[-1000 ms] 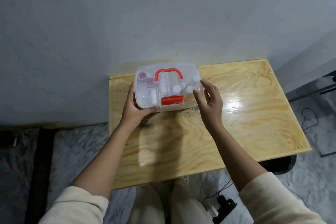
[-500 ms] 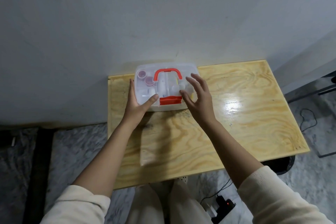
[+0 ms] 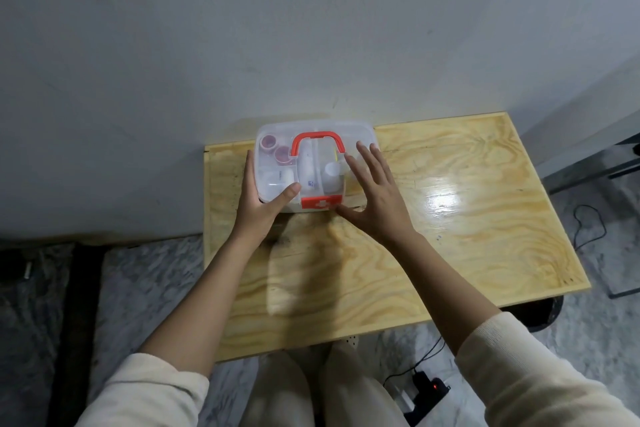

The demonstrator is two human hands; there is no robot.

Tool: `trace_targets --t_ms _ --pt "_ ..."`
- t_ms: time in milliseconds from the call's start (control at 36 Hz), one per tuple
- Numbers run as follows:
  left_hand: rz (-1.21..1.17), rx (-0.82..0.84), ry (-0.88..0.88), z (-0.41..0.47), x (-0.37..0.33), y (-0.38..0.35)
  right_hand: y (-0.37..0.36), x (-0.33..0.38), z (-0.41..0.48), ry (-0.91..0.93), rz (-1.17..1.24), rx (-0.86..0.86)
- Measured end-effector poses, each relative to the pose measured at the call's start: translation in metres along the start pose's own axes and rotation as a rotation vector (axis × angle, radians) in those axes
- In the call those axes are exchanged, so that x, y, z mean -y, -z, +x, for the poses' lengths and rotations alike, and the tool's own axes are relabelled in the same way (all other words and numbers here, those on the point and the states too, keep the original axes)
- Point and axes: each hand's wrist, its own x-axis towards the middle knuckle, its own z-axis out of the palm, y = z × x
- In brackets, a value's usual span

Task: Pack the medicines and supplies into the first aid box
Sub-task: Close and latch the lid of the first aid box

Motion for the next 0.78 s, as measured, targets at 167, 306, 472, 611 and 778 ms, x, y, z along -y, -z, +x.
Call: trace_targets --t_ms 167,306,472,611,778 --pt "-0.005 -0.002 0.005 0.000 -0.001 0.000 -0.005 0.001 0.001 -0.007 -0.079 -0.052" --pt "-0.012 0.004 0.017 0.000 -0.003 0.001 -0.007 0.001 -0.001 -0.003 -0.091 -0.059" --pt "-0.028 0.012 0.026 0.002 -0.005 0.003 0.003 0.004 0.002 -0.056 0.122 -0.075" --pt "-0.073 0.001 0.049 -0.001 -0.008 -0.001 0.011 0.011 0.007 -0.375 0.413 -0.075" --pt "-0.089 -0.002 0.058 -0.004 -0.011 -0.015 0.021 0.009 0.010 -0.520 0.604 -0.059"
